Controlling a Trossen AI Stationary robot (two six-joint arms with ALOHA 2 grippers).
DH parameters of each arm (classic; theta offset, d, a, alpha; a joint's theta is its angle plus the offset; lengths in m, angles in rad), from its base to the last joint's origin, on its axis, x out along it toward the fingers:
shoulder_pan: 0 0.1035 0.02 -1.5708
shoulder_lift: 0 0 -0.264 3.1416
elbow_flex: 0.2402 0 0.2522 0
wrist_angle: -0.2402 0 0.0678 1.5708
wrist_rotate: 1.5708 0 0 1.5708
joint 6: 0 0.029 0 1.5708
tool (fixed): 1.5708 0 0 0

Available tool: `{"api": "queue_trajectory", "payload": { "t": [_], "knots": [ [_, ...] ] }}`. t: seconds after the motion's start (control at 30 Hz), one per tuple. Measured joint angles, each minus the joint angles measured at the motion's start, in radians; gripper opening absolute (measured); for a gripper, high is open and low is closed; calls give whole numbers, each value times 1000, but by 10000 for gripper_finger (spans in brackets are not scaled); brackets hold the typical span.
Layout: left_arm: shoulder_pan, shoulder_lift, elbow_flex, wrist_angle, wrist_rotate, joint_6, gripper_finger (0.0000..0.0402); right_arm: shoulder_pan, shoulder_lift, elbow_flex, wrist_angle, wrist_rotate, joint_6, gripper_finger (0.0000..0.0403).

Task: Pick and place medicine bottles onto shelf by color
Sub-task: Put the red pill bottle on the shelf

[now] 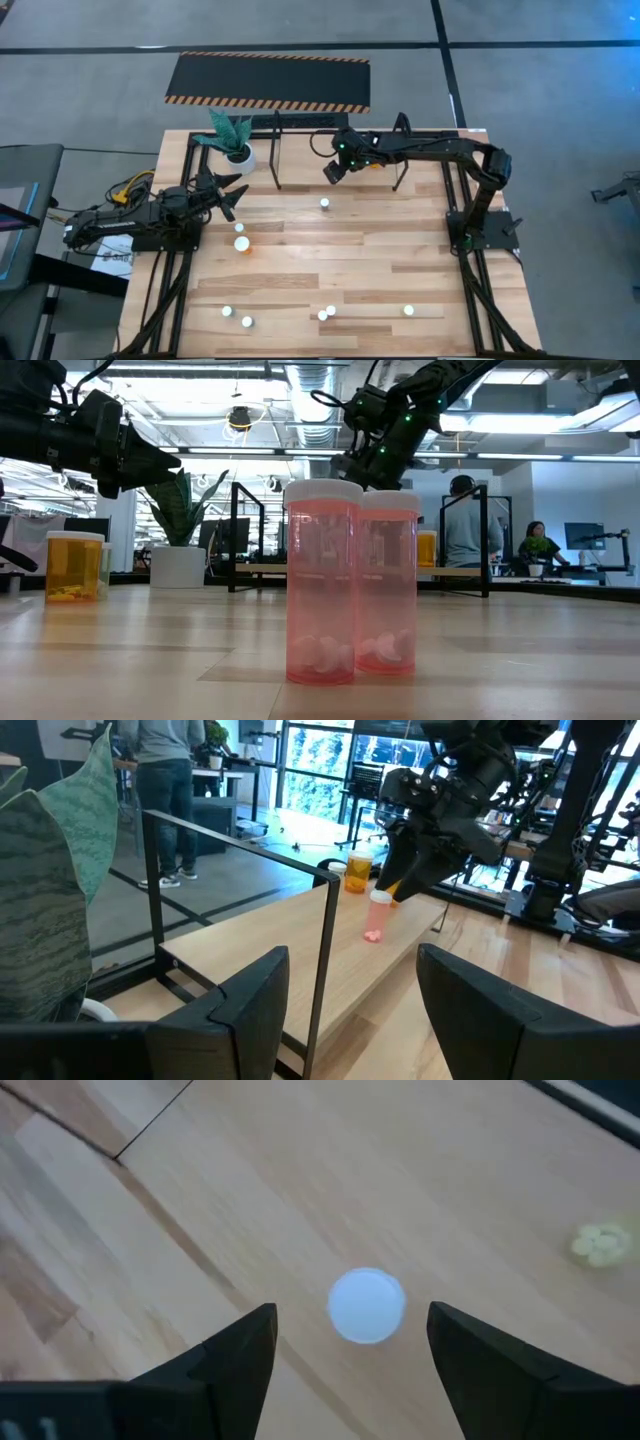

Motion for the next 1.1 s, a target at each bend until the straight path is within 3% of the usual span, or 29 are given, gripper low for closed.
{"api": "queue_trajectory", "payload": {
  "t": [0.87, 1.1],
  "knots": [
    [0, 0, 0, 0, 0, 0, 208, 0, 58, 0, 20, 18, 44, 280],
    [0, 0, 0, 0, 0, 0, 208, 0, 58, 0, 28, 18, 43, 238]
  ]
}}
